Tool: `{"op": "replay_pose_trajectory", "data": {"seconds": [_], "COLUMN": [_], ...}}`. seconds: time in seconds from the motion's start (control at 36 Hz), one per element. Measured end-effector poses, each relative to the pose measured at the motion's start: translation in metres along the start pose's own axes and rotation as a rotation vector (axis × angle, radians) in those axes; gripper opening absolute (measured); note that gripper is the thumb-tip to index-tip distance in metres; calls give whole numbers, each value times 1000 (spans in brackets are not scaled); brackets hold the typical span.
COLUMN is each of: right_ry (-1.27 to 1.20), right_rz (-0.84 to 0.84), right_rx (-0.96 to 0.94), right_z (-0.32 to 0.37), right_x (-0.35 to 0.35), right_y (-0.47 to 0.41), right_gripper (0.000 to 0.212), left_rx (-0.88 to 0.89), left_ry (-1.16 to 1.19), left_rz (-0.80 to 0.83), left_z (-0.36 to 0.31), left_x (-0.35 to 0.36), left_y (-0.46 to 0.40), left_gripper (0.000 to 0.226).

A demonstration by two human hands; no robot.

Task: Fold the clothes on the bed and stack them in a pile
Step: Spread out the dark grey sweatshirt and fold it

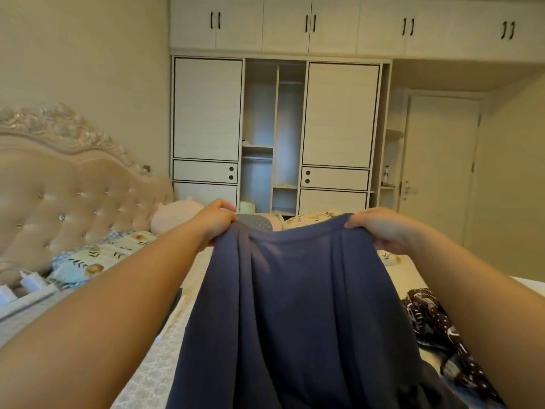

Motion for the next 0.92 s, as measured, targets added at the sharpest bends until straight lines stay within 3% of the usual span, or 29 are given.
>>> {"op": "replay_pose_trajectory", "data": {"seconds": [0.11, 0.17, 0.22, 0.28, 0.33, 0.39, 0.47, 0.53, 0.58, 0.72, 0.83, 0.92], "right_ry": [-137, -139, -146, -72, 107, 192, 162, 138, 65, -78, -468, -510], "right_rz": [161, 164, 144, 109, 56, 26, -3, -84, -127, -45, 71, 43], "right_rx": [27, -3, -47, -125, -260, -379, -495, -538, -477, -270, -255, -257], "right_z": [28, 45, 59, 69, 78, 85, 90, 87, 78, 60, 64, 71], "right_x": [31, 45, 57, 67, 71, 74, 76, 69, 60, 61, 76, 84], "right_y": [2, 1, -2, -5, -7, -7, 3, 4, 4, 0, -6, -12], "right_gripper": [10, 6, 12, 13, 15, 18, 8, 15, 18, 25, 24, 25], "left_rx": [108, 152, 176, 227, 351, 464, 534, 458, 333, 184, 155, 125], "left_ry": [56, 89, 52, -49, -130, -245, -434, -290, 67, 711, 796, 712], "left_rz": [127, 216, 354, 446, 367, 220, 49, 76, 204, 344, 374, 273], "left_z": [-23, -33, -38, -35, -33, -37, -35, -34, -37, -57, -67, -67], "left_x": [26, 40, 52, 59, 59, 57, 53, 46, 37, 17, 15, 16], "left_y": [18, 31, 43, 48, 42, 36, 33, 30, 29, 33, 32, 26], "left_gripper": [36, 34, 15, 29, 28, 9, 19, 20, 17, 18, 22, 22]}}
Point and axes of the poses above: each hand's wrist, its own y-axis away from the middle knuckle, its own x-axis out of the palm, z = x × y, the point moved 3 cm from there along -y, towards the middle knuckle, and after that the axes turned 8 degrees about -x, right-handed, at the moved point
